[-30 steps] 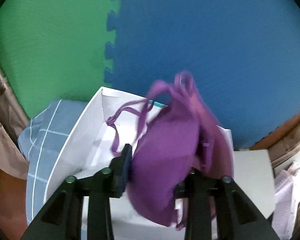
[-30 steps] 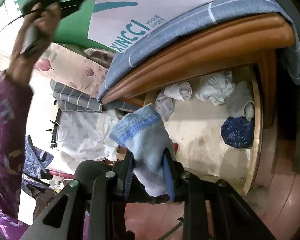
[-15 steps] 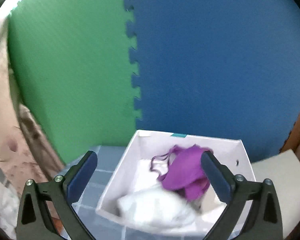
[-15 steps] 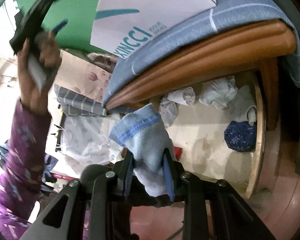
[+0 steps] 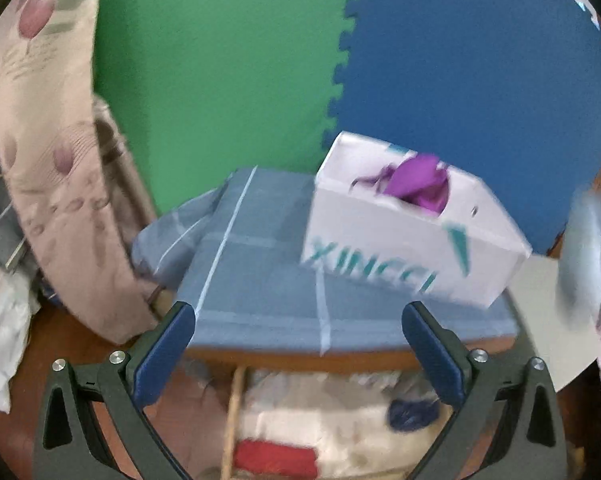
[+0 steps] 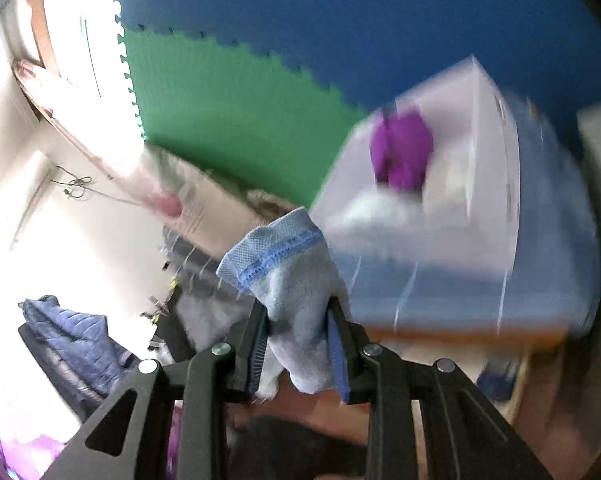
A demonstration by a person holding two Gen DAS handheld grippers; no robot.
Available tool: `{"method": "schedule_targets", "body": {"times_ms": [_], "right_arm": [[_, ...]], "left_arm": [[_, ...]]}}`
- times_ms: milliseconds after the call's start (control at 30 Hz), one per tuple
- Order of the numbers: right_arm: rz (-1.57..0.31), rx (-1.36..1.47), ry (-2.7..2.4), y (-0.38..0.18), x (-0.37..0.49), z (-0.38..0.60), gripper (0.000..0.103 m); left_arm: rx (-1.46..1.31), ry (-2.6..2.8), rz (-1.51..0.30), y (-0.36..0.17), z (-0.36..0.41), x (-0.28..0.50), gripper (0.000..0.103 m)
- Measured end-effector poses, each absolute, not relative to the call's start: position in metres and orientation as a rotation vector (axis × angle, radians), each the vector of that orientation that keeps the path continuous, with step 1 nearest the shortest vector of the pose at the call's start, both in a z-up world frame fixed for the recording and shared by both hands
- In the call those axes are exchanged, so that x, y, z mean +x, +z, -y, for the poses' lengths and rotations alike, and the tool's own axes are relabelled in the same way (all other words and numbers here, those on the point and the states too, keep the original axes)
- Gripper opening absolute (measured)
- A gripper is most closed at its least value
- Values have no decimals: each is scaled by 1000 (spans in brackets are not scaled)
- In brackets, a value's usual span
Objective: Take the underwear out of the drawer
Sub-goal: 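Drop the purple bra into the white shoebox with left gripper while right drops the light blue sock in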
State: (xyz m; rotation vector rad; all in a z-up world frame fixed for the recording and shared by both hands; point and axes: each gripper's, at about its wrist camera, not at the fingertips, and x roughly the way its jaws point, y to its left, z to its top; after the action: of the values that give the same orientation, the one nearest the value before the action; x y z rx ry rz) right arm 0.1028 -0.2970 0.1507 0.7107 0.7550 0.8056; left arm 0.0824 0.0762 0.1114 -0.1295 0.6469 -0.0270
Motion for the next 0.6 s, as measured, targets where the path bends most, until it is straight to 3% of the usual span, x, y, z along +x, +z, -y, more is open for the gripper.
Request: {"method": "schedule_targets", "body": {"times_ms": [200,433,600], "right_arm": [[-765,532,599,192,201,294,28],[-904,284,361,148,289,257,29],[-895,268,299,135,301,251,35]], "left_arm": [[-139,18,-689,72,-102,57,103],[-181,14,-728,58,-117,58,103],[-189,9,-753,53,-118,65,103]]}}
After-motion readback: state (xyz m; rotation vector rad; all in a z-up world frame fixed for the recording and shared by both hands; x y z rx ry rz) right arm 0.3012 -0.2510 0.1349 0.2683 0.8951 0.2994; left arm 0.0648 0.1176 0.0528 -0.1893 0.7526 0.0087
